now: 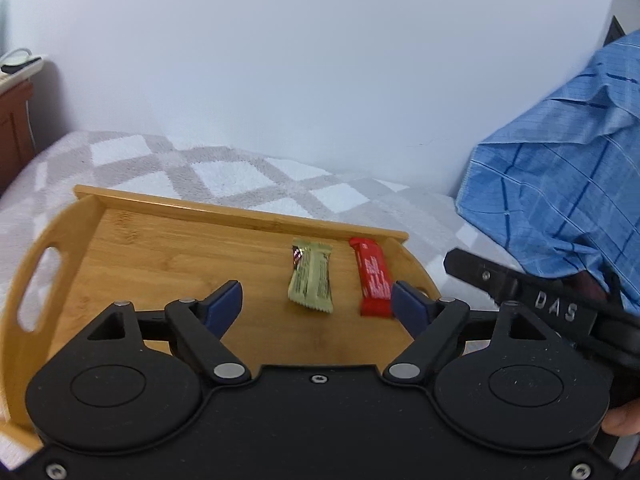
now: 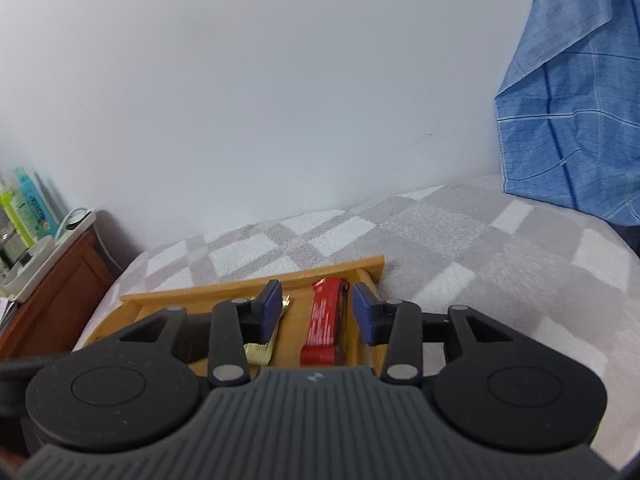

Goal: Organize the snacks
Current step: 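Open both tools to drop the gold and red bars onto the tray, then move both tools back over the snack pile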

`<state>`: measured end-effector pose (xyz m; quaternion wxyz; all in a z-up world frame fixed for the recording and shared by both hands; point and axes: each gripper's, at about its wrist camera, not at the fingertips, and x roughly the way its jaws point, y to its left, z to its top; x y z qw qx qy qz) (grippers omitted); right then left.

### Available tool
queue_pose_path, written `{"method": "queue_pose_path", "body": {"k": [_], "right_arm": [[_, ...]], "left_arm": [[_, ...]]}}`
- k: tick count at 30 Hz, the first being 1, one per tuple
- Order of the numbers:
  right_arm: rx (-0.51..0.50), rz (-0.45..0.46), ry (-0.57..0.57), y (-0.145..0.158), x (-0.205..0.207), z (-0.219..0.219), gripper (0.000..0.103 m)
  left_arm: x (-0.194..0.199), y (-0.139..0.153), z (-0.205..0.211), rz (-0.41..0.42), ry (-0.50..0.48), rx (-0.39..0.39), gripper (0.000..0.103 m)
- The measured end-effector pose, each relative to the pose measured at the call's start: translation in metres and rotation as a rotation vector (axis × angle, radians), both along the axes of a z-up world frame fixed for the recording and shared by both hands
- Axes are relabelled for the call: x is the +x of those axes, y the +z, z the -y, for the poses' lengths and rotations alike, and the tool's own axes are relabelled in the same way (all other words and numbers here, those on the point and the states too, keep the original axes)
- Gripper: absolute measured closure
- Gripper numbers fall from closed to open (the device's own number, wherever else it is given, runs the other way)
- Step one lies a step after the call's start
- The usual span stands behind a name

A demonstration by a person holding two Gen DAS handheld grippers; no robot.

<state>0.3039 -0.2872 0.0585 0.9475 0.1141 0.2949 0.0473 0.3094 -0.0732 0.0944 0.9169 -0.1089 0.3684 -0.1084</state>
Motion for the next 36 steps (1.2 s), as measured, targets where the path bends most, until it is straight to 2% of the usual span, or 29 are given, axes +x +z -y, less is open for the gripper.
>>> {"method": "queue_pose_path", "body": {"k": [7,15,20,26,30,36], "right_arm": [[-0.011,0.039,0.008,0.0,-0.066,-0.008,0.036],[0.013,0.047,0.018,-0.018,-0.133,-0.015,0.03],[0.0,0.059,0.018,-0.029,-0.173,-0.022,0.025],[-0.011,0.04,0.004,-0.047,-0.212,-0.027,0.023],[-0.006,0.027,0.005,-0.058,-0.233,-0.033,0.021],[-0.032,0.053,0.002,-0.069,-0.264,-0.047,0.018]], "left_arm": [[-0.061,0.024,-0.005,0.071,-0.037,0.071,0.019],[-0.135,0.037,-0.017,0.138,-0.077,0.096,0.015],[-0.18,0.027,-0.026,0.167,-0.086,0.08,0.013],[-0.223,0.006,-0.038,0.176,-0.067,0.103,0.013],[-0.246,-0.011,-0.044,0.186,-0.086,0.113,0.012],[-0.268,-0.028,-0.049,0.206,-0.099,0.139,0.012]]}}
